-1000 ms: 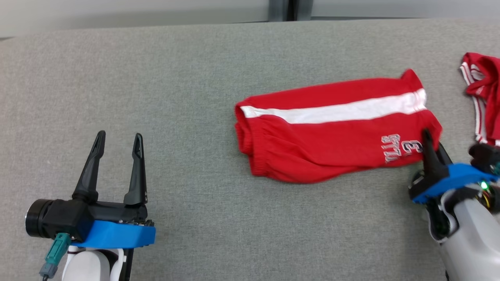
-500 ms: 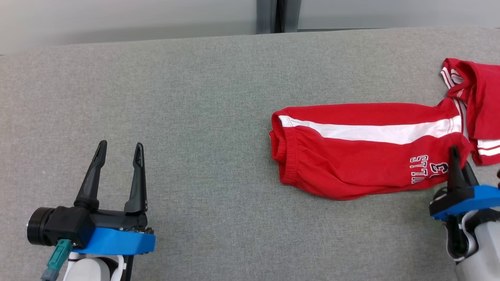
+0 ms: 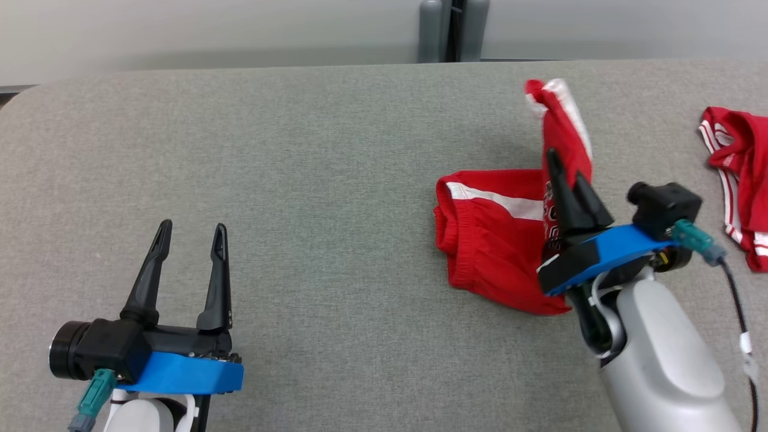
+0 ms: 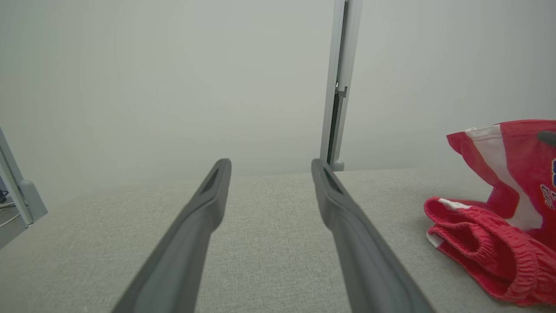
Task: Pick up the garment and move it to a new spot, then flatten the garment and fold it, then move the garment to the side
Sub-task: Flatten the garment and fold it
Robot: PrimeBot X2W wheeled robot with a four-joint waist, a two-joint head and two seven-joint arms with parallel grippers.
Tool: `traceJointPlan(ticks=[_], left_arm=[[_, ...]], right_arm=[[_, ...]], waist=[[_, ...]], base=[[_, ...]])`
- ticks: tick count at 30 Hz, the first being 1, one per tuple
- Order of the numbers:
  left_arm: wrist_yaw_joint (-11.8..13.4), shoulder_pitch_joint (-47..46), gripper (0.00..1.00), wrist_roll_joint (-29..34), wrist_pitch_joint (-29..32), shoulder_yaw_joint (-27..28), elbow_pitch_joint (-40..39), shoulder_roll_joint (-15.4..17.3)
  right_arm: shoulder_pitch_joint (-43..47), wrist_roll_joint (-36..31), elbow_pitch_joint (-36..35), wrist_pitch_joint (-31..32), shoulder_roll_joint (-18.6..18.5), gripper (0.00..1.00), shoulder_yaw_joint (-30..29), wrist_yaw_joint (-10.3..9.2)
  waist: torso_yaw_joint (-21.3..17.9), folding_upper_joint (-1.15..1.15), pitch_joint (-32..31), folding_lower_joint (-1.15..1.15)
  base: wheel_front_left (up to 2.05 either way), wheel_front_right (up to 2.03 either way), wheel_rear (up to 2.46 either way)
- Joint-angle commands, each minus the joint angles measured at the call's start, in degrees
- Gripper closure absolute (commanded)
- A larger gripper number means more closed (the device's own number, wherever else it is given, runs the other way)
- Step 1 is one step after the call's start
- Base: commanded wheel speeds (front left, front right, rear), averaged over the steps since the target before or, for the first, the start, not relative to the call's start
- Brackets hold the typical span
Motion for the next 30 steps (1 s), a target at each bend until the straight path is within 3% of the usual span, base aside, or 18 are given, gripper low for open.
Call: traceJointPlan(ticks=[1,9,20,21,22,23,30], left_arm=[[0.28,0.69,0.00,-0.29,-0.18,0.15,-0.02,0.19],[0.75,1.94,0.00,-0.80,-0.18,0.06,-0.30,0.19],[0.81,2.12,0.00,-0.49,-0.18,-0.13,-0.06,0.19],[0.81,2.03,0.00,-0.50,-0.18,-0.23,-0.02,0.19],[0.83,1.98,0.00,-0.48,-0.18,-0.25,0.01,0.19],[0.90,1.95,0.00,-0.46,-0.18,-0.24,0.02,0.19],[0.97,2.45,0.00,-0.30,-0.18,-0.11,0.18,0.19]], right_arm=[[1.59,-0.34,-0.99,0.47,0.33,1.00,1.73,-0.03],[9.98,-0.14,-5.43,2.24,-1.21,1.00,9.57,-0.03],[17.81,0.71,-9.15,3.32,-2.18,1.00,15.07,-0.03],[17.80,0.39,-9.10,3.38,-2.09,0.85,15.24,-0.03],[17.70,-0.20,-9.24,2.98,-2.03,0.31,15.28,-0.03],[17.75,-0.63,-9.37,2.51,-1.87,0.00,15.23,-0.03],[17.35,-2.76,-11.03,-0.55,-1.53,0.00,14.43,-0.03]], waist=[[0.80,0.00,-0.20,0.00],[2.16,0.00,-0.70,0.00],[1.42,0.00,-1.06,0.00],[1.35,0.00,-1.10,0.00],[1.24,0.00,-1.16,0.00],[1.09,0.00,-1.22,0.00],[-0.58,0.00,-2.24,0.00]], base=[[0.00,0.00,0.00],[0.00,0.00,0.00],[0.00,0.00,0.00],[0.00,0.00,0.00],[0.00,0.00,0.00],[0.00,0.00,0.00],[0.00,0.00,0.00]])
